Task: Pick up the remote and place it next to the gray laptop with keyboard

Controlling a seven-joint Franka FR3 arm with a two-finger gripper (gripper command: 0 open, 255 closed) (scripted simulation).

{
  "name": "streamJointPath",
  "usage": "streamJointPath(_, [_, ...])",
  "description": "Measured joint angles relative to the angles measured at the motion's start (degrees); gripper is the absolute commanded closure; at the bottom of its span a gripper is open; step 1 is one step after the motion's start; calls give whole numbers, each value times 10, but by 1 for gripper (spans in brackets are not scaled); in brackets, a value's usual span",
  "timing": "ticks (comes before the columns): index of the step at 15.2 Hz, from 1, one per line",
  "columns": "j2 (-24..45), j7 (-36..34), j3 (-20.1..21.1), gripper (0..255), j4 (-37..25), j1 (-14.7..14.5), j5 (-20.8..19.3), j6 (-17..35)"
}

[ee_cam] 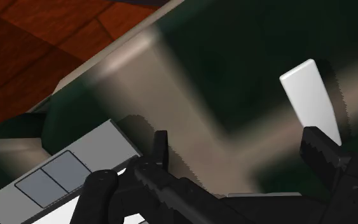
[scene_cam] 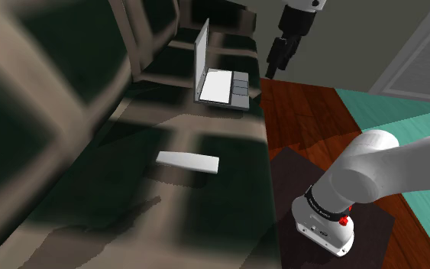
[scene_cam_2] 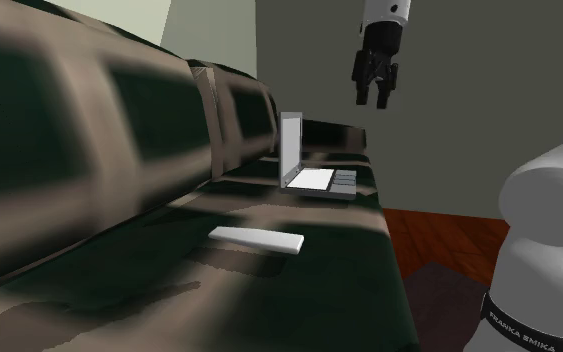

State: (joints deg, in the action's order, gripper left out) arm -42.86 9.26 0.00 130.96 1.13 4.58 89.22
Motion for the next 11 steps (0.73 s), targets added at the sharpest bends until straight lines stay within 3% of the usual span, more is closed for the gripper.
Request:
streamJointPath(3, [7, 2, 8, 0, 9, -7, 3, 16])
streamJointPath(11, [77, 6, 69, 0, 56, -51, 24, 132])
